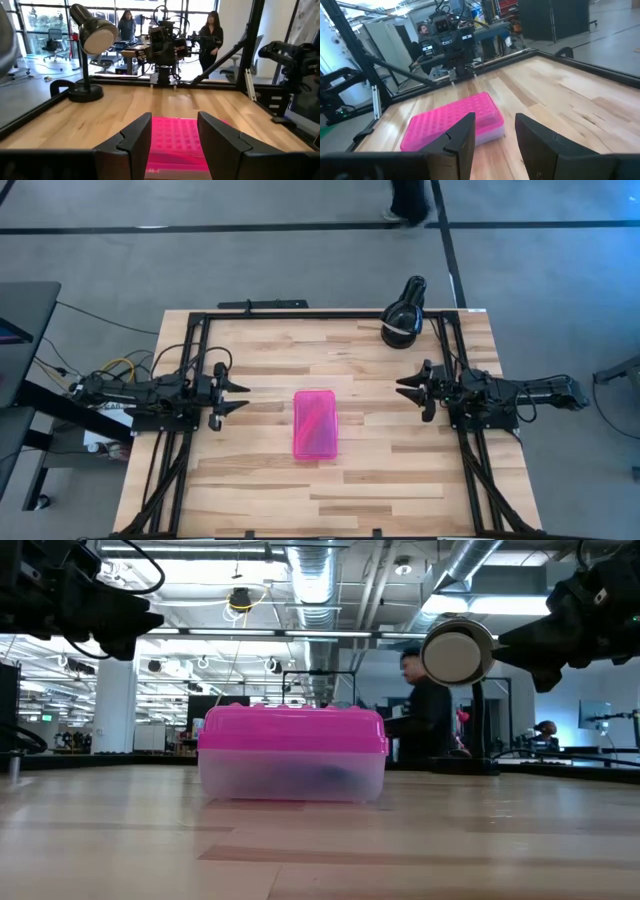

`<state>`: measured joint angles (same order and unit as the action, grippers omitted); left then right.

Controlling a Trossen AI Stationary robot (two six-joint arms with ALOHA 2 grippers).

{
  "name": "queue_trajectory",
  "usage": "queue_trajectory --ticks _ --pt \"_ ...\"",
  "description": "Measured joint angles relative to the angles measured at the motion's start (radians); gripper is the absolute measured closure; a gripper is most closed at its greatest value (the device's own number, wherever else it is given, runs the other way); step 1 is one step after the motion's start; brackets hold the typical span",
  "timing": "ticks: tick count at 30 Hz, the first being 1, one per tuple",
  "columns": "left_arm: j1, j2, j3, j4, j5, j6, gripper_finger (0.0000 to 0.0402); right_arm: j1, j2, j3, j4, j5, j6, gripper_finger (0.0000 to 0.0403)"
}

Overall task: Pick & place school supplies into a supply box
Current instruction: Return to Home Position

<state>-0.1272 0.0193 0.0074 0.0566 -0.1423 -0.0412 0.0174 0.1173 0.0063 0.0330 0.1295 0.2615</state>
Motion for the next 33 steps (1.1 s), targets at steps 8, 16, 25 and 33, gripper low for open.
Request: queue_trajectory --ticks 8,16,25,33 --pt "0.0 0.0 0.0 0.0 -0.002 -0.022 0.0248 0.0 0.0 0.0 0.001 0.0 0.0 0.0268" --pt "-0.001 0.0 0.0 0.0 -0.003 0.0 0.0248 -0.004 0.0 0.0 0.0 0.0 -0.165 0.027" --pt "-0.001 0.0 0.0 -0.008 0.043 0.255 0.0248 0.014 0.0 0.0 -0.014 -0.079 -0.264 0.027" --pt "-0.001 0.0 0.0 -0.016 0.081 0.349 0.0248 0.035 0.0 0.0 -0.016 -0.088 -0.347 0.027"
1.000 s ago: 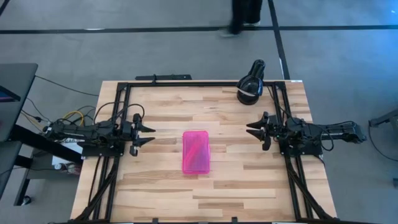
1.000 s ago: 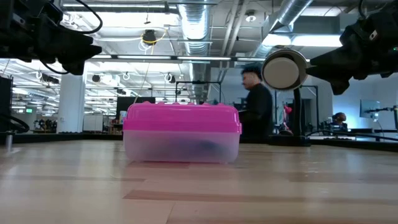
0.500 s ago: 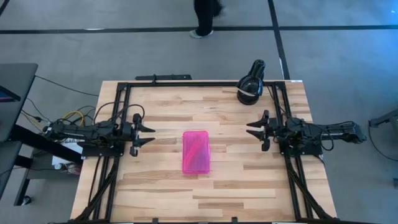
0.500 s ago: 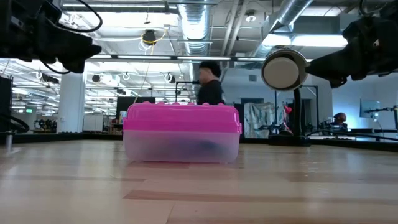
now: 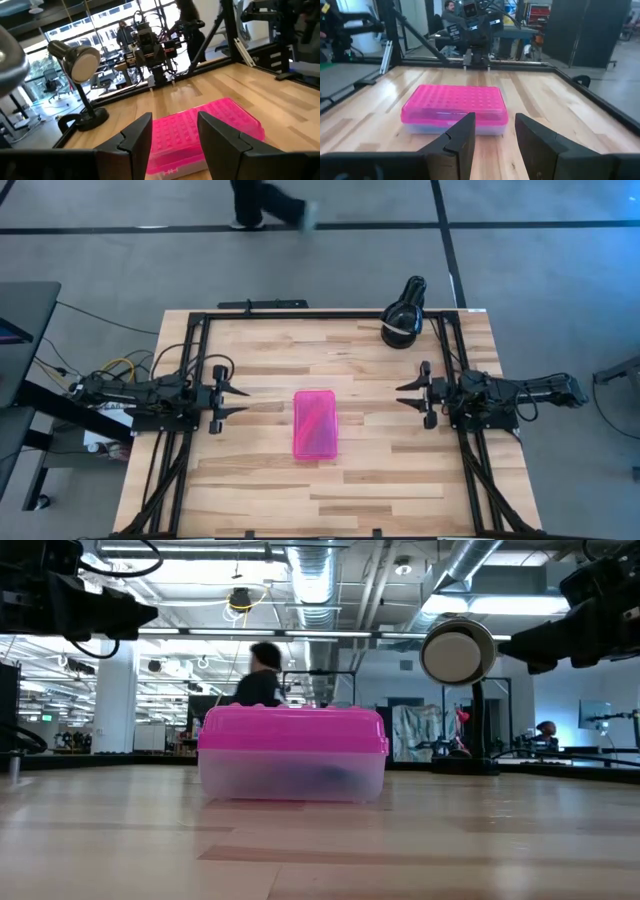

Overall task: Pick & place school supplies into a supply box
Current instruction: Return to Home Position

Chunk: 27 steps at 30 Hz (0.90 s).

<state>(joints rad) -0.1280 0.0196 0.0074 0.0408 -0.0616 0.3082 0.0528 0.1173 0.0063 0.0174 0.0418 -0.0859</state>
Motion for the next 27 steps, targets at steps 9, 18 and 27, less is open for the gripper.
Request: queue_trajectory --ticks 9,18,27 --pt "0.0 0.0 0.0 -0.003 0.014 0.025 0.0248 -0.001 0.0 0.0 -0.007 -0.038 -0.028 0.027" --pt "0.0 0.0 0.0 -0.004 0.015 0.005 0.0248 -0.001 0.0 0.0 -0.008 -0.041 0.007 0.0269" --pt "0.0 0.0 0.0 -0.01 0.051 0.02 0.0248 -0.001 0.0 0.0 -0.009 -0.041 -0.016 0.0269"
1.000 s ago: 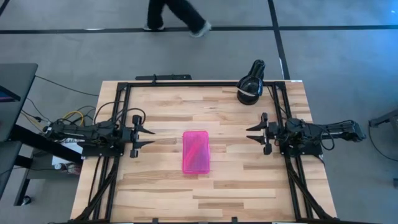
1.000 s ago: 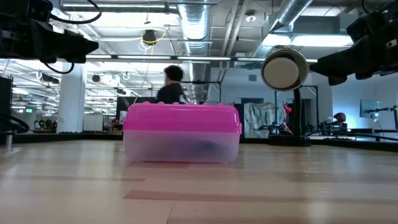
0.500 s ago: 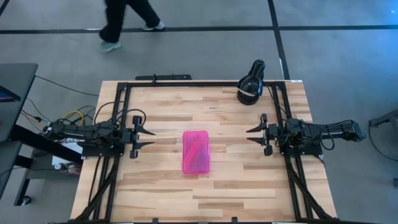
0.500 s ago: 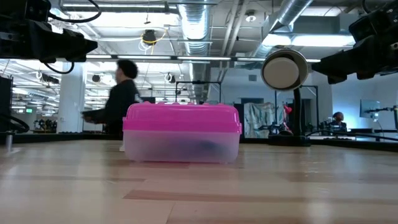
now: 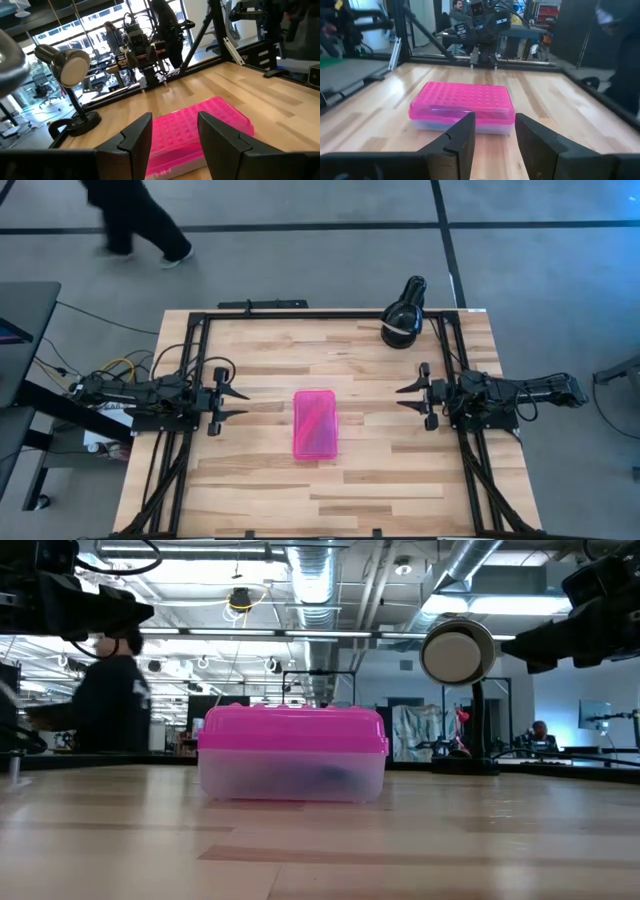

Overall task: Pick & place school supplies into a supply box
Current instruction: Return to Home Position

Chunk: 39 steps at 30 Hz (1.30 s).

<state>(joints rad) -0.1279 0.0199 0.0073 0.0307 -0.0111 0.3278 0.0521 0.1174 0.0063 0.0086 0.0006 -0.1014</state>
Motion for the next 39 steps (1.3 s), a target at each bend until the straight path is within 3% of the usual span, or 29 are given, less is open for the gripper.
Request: queue_trajectory --ticks 9,27,39 --pt "0.005 0.0 0.0 0.009 -0.067 0.108 0.0248 -0.003 0.0 0.0 0.0 0.0 -0.141 0.0268" --pt "0.04 0.0 0.0 0.009 -0.057 0.124 0.0248 -0.095 0.0 0.0 0.0 -0.001 -0.107 0.0269" --pt "0.04 0.0 0.0 0.009 -0.058 0.093 0.0248 -0.097 0.0 0.0 0.0 -0.001 -0.081 0.0268"
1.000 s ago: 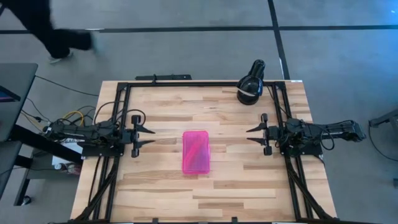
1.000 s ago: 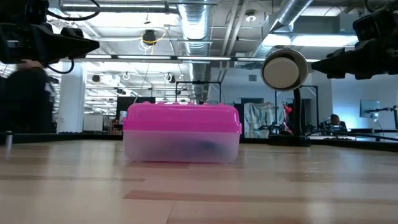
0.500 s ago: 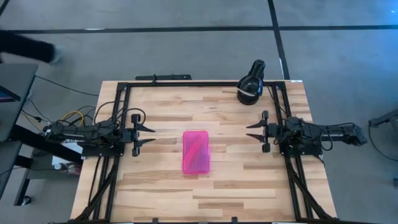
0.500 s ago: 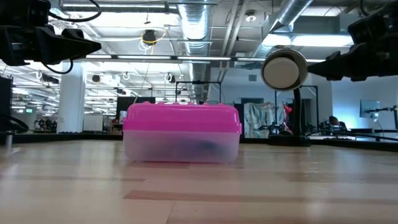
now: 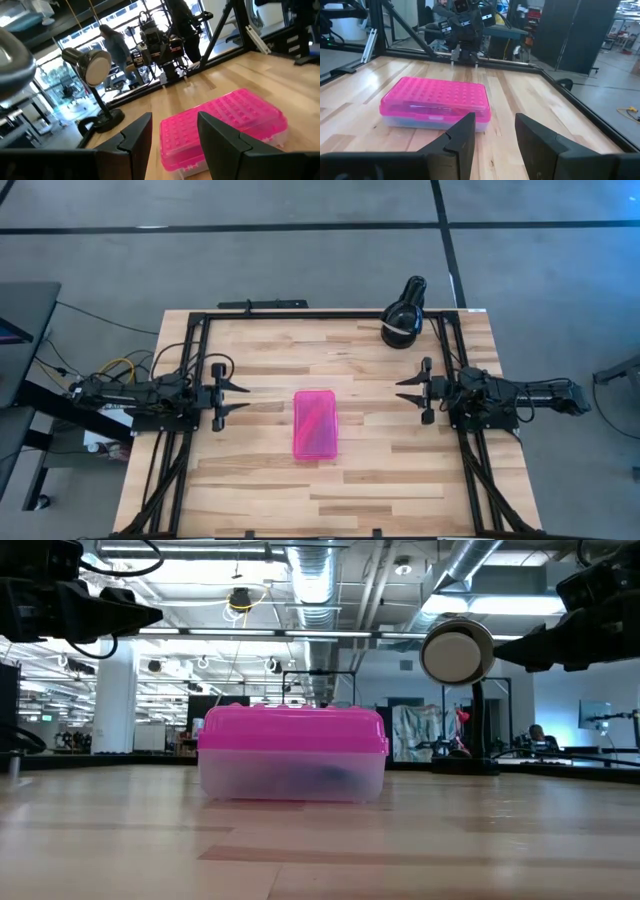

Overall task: Pick & place school supplies into a supply box
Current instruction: Return to Home Position

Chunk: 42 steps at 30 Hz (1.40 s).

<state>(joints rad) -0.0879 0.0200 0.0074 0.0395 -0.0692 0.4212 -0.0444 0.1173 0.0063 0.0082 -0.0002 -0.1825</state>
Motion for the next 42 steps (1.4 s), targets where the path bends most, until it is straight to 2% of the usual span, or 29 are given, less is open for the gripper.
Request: queue_trajectory --ticks 8,42 --pt "0.0 0.0 0.0 -0.001 0.009 -0.142 0.0248 0.0 0.0 0.0 0.0 0.0 0.018 0.0268" --pt "0.0 0.0 0.0 -0.001 0.011 -0.157 0.0248 0.0 0.0 0.0 0.0 0.0 0.018 0.027"
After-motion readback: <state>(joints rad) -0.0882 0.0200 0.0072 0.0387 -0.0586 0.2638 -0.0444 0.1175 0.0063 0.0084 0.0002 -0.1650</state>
